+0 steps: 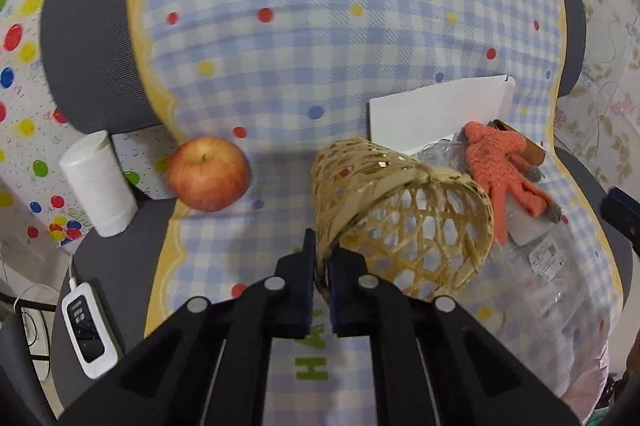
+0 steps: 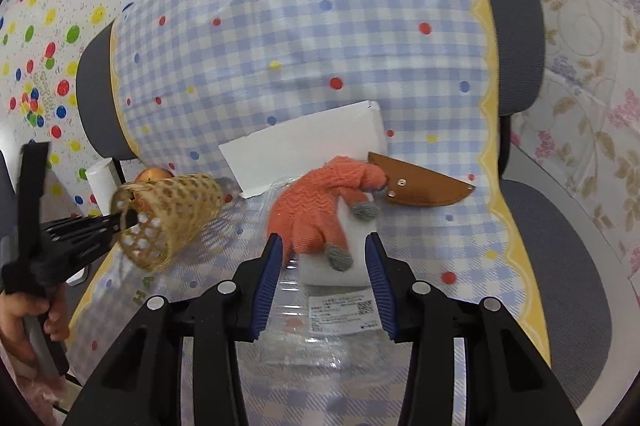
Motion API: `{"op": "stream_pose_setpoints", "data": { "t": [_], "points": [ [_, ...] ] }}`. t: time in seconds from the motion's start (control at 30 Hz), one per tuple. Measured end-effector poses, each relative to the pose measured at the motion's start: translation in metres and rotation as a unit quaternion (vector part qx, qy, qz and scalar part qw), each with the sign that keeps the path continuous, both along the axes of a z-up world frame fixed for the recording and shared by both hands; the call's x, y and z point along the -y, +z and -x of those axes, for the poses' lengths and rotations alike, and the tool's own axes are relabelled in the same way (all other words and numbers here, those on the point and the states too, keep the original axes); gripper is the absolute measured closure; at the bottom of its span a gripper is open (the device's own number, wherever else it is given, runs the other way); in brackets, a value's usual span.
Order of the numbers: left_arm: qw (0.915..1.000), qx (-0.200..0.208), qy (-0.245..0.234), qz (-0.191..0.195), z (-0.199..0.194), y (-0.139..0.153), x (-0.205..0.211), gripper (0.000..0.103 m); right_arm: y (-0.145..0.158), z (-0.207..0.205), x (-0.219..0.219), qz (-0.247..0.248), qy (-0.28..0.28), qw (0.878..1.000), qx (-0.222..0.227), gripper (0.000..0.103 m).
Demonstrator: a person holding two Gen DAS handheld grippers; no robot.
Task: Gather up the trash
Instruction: 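Grasp the bamboo basket with the left tool while the right tool grasps the orange glove, then lift both items, carry them over the bin and open both tools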
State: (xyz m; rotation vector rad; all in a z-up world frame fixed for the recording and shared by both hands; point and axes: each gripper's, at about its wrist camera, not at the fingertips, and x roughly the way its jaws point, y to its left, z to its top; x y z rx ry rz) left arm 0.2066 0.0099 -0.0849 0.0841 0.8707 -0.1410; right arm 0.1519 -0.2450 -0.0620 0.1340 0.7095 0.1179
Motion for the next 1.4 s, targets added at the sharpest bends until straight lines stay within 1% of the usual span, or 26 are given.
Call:
{"op": "stream_pose_setpoints", "data": {
  "t": [0.07, 0.17, 0.33, 0.47, 0.5, 0.53, 0.67, 0.7, 0.73, 0.8, 0.87, 0.9, 0.93, 1.07, 1.1, 1.2, 1.3, 1.4],
  "points": [
    [0.9998, 0.012, 0.010, 0.014, 0.011, -0.003, -0.008, 0.100, -0.008, -0.012, -0.007, 0.005, 0.007, 1.000, -0.009, 0.058],
    [0.9983, 0.024, 0.022, 0.048, 0.024, -0.004, -0.020, 0.100, -0.021, -0.033, -0.014, 0.000, 0.018, 0.999, -0.030, 0.058],
    [0.9971, 0.031, 0.035, 0.060, 0.032, 0.000, -0.026, 0.100, -0.036, -0.064, -0.020, 0.010, 0.027, 0.998, -0.058, 0.058],
    [0.9965, 0.032, 0.039, 0.066, 0.032, 0.001, -0.030, 0.100, -0.043, -0.075, -0.023, 0.022, 0.029, 0.996, -0.077, 0.059],
    [0.9965, 0.033, 0.041, 0.065, 0.033, 0.001, -0.031, 0.100, -0.045, -0.077, -0.024, 0.024, 0.028, 0.996, -0.082, 0.061],
    [0.9964, 0.034, 0.042, 0.066, 0.033, 0.001, -0.032, 0.100, -0.046, -0.078, -0.025, 0.028, 0.026, 0.996, -0.084, 0.067],
    [0.9963, 0.034, 0.045, 0.065, 0.033, 0.000, -0.032, 0.100, -0.046, -0.075, -0.027, 0.038, 0.022, 0.996, -0.075, 0.081],
    [0.9962, 0.034, 0.045, 0.066, 0.033, 0.000, -0.033, 0.100, -0.045, -0.074, -0.028, 0.041, 0.021, 0.996, -0.071, 0.090],
    [0.9961, 0.036, 0.045, 0.066, 0.033, 0.001, -0.033, 0.100, -0.043, -0.073, -0.029, 0.046, 0.020, 0.997, -0.065, 0.092],
    [0.9960, 0.038, 0.045, 0.068, 0.033, 0.003, -0.033, 0.100, -0.034, -0.070, -0.030, 0.046, 0.018, 0.998, -0.047, 0.093],
    [0.9959, 0.044, 0.045, 0.065, 0.033, 0.007, -0.034, 0.100, -0.017, -0.065, -0.029, 0.051, 0.010, 0.998, -0.017, 0.094],
    [0.9957, 0.050, 0.045, 0.063, 0.033, 0.012, -0.034, 0.100, -0.005, -0.062, -0.028, 0.046, 0.009, 0.999, -0.001, 0.094],
    [0.9953, 0.055, 0.045, 0.065, 0.034, 0.017, -0.035, 0.100, 0.003, -0.060, -0.028, 0.043, 0.008, 0.999, 0.009, 0.094],
    [0.9930, 0.086, 0.046, 0.067, 0.040, 0.043, -0.041, 0.100, 0.053, -0.037, -0.023, 0.027, 0.012, 0.997, 0.066, 0.094],
    [0.9921, 0.095, 0.046, 0.068, 0.044, 0.052, -0.042, 0.100, 0.065, -0.031, -0.021, 0.021, 0.013, 0.997, 0.077, 0.094],
    [0.9907, 0.103, 0.047, 0.076, 0.053, 0.067, -0.044, 0.100, 0.091, -0.007, -0.018, -0.005, 0.019, 0.995, 0.100, 0.094],
    [0.9904, 0.105, 0.041, 0.080, 0.065, 0.077, -0.041, 0.100, 0.105, 0.021, -0.023, -0.008, 0.023, 0.993, 0.115, 0.094],
    [0.9898, 0.110, 0.037, 0.083, 0.076, 0.084, -0.039, 0.100, 0.113, 0.045, -0.024, -0.016, 0.020, 0.991, 0.132, 0.094]
  ]
}}
